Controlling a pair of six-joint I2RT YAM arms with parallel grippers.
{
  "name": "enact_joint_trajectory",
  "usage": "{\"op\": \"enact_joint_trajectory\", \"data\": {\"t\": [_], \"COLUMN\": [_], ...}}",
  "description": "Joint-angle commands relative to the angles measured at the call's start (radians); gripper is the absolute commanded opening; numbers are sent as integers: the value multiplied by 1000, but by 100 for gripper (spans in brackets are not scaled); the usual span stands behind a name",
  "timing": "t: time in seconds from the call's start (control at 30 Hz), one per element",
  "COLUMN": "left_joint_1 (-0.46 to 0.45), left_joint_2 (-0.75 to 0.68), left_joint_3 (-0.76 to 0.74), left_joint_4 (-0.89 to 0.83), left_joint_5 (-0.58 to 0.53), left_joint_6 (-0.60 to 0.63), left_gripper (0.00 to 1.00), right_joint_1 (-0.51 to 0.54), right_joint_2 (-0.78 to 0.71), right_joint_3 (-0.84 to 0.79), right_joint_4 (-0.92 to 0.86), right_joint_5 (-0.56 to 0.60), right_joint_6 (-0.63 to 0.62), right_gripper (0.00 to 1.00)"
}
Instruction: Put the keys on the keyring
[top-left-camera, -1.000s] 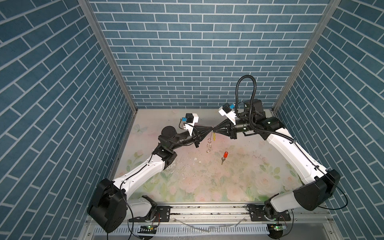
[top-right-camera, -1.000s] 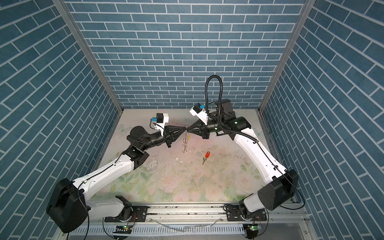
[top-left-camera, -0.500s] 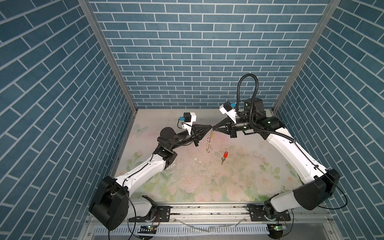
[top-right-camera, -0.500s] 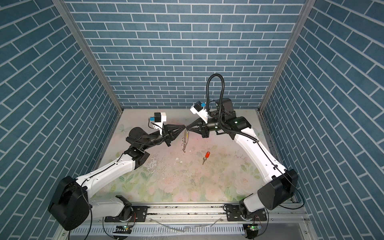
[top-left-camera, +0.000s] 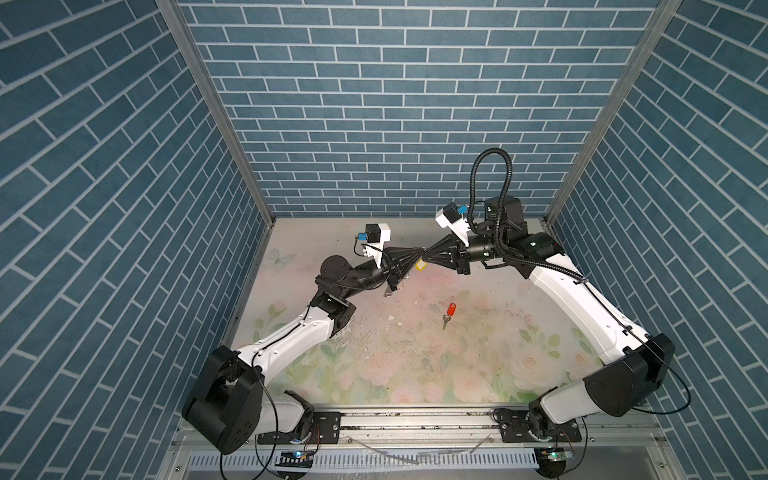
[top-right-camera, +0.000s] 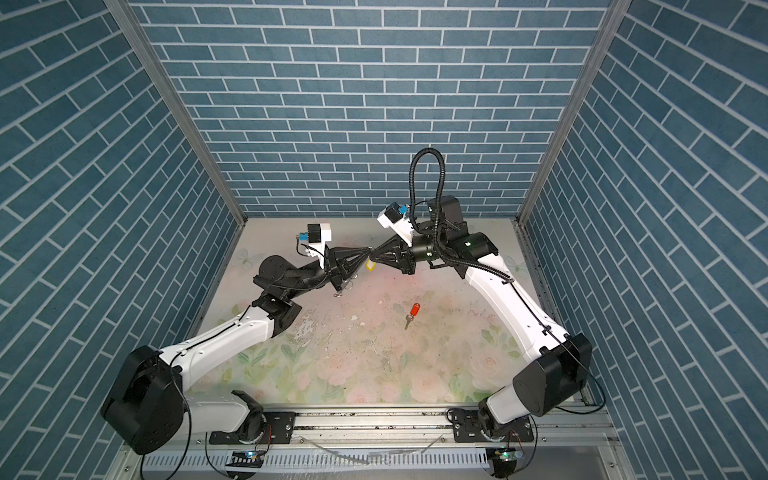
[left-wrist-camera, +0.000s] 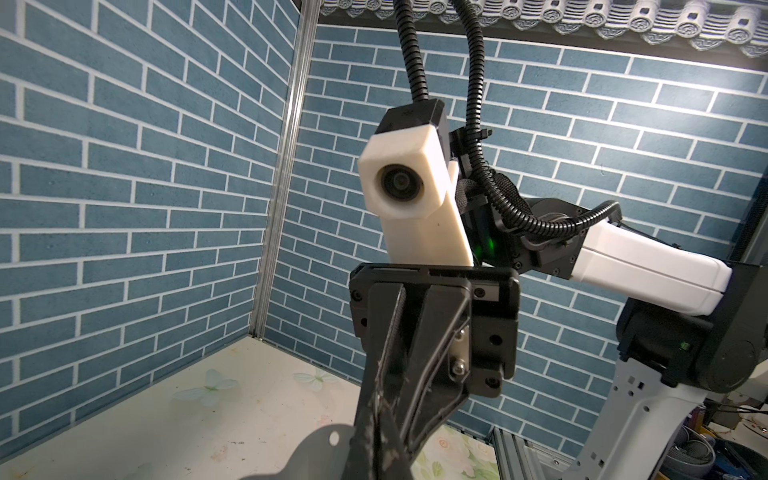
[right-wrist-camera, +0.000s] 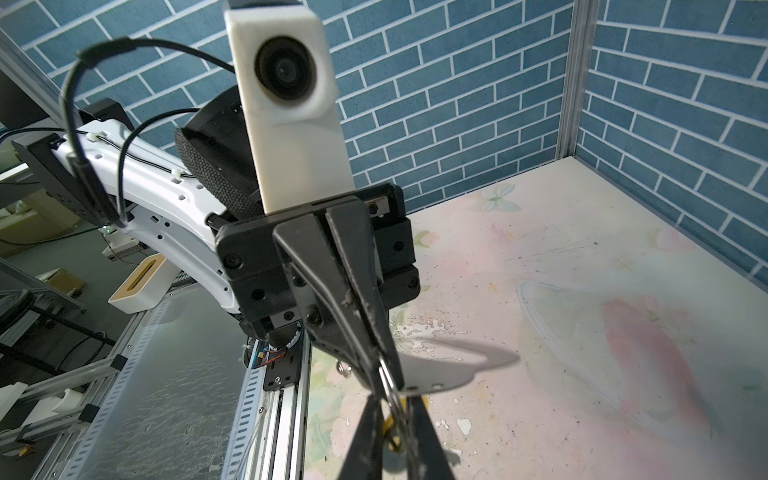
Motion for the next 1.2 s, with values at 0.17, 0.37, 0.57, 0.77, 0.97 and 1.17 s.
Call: {"op": "enact_joint_trajectory", "data": {"t": [0.17,0.37,0.57,0.77,0.97,1.17], "left_joint_1": [-17,-17,-17,-18,-17,-17], "left_joint_2": [-13,-47,-79,-83,-76,-76], "left_joint_3": [-3,-11,-11,-2,-1,-3], "left_joint_4": [58,1,-62,-91,-91,-91], "left_joint_5": [1,-19,-32,-39,-39,-39], "left_joint_6": [-2,37,76,89,91,94], "left_gripper": [0,0,0,0,0,0], "right_joint_1": [48,30,4,1,2,3], "right_joint_2": [14,-66,-135,-167,-143,-127], "right_joint_3": [-25,-51,-74,-87,-83,-91], "right_joint_4": [-9,-39,-48,18,102,139], "right_joint_5": [-4,91,193,241,220,159], "right_joint_6": [-14,-29,-16,60,155,171], "right_gripper": [18,25,34,26,11,8]}}
